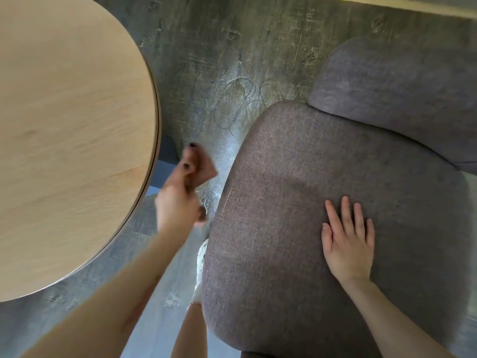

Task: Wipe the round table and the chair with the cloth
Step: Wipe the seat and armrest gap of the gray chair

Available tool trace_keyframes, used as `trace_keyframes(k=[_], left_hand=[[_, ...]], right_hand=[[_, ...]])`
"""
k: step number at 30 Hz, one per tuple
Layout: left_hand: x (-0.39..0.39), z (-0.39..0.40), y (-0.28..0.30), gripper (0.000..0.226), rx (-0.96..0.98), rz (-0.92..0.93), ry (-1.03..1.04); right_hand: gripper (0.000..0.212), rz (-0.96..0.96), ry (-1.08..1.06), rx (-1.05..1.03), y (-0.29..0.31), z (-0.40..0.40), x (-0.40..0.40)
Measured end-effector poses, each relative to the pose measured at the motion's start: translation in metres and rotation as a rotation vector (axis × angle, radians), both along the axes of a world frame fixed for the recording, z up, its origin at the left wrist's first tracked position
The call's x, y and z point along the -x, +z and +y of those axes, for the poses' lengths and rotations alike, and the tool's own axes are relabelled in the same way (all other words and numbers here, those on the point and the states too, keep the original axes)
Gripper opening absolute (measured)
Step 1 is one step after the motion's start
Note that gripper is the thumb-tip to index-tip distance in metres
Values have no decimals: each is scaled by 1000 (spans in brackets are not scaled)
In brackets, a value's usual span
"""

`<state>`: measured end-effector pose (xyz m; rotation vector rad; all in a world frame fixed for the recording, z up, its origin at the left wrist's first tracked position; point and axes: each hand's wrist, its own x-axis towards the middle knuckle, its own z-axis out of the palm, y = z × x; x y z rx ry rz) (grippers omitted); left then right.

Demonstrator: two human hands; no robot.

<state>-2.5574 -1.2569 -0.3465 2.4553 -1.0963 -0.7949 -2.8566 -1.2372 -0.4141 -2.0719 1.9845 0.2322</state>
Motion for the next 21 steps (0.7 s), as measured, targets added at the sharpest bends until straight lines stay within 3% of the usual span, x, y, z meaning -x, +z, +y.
trace_keyframes(k=[2, 5, 7, 10, 14, 17, 21], left_hand=[[36, -18, 1, 72, 128, 19, -305], [63, -4, -16, 74, 190, -235, -879], [47, 30, -30, 65, 198, -368, -982], [12, 80, -32, 79, 19, -278, -805], [-1, 86, -19, 65, -423, -33, -212], [8, 61, -9, 66, -360, 27, -118], [47, 2, 30, 58, -138, 104, -191]], right_hand=[[52, -6, -1, -11, 1, 0, 0], [52, -11, -9, -37, 2, -1, 3], [52, -7, 4, -56, 5, -2, 5], [53, -11, 22, -87, 9, -3, 4], [56, -5, 23, -112, 16, -4, 1], [61, -8, 60, -210, 26, -8, 4], [55, -19, -12, -269, 64, -15, 7]])
